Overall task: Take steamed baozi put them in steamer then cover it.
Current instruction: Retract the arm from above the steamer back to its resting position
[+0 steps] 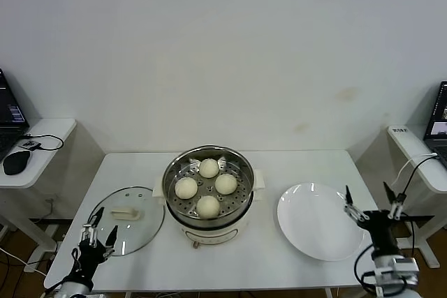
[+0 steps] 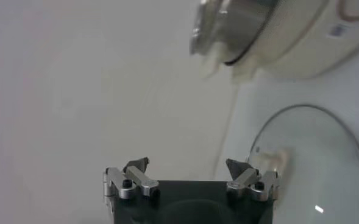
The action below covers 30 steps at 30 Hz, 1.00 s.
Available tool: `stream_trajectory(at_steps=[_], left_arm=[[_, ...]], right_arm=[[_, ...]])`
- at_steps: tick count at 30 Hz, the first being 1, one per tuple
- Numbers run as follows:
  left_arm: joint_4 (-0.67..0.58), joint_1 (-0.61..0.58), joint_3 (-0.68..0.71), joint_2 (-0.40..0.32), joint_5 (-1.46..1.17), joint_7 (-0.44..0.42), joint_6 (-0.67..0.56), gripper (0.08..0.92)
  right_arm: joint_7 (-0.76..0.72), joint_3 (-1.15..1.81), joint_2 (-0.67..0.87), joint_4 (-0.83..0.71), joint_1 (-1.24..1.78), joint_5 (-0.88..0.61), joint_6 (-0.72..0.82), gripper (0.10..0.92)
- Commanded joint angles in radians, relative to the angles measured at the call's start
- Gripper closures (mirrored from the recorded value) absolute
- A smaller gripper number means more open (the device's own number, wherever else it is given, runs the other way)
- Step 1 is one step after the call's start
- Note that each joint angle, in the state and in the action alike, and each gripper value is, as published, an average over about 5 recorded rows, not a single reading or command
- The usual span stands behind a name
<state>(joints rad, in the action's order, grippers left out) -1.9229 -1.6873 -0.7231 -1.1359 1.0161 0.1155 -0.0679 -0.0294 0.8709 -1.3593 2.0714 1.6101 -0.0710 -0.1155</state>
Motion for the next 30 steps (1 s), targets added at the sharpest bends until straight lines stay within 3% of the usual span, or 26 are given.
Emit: stream_trajectory(at_steps=[1,12,21,30], left_arm=[[0.224,0.166,0.061,0.062,0.179,0.014,-0.023,0.177],[0.353,0.286,0.14,0.161,0.198,0.001,-0.029,0.177],[0.436,0.407,0.201,0.177,0.199,0.002,-0.034,0.177],[0.484,0.439,0.226,0.166,0.205,-0.004,-0.04,0.177]], right_arm=[[0.011,0.096,-0.055,0.038,0.111,0.056,-0.021,0.203],[0.014,0.095,-0.093,0.041,0.127,0.07,-0.029,0.203],[0.01,0.108,-0.113,0.048,0.143,0.088,-0.029,0.203],[0.009,0.125,-0.117,0.052,0.151,0.084,-0.031,0.203]])
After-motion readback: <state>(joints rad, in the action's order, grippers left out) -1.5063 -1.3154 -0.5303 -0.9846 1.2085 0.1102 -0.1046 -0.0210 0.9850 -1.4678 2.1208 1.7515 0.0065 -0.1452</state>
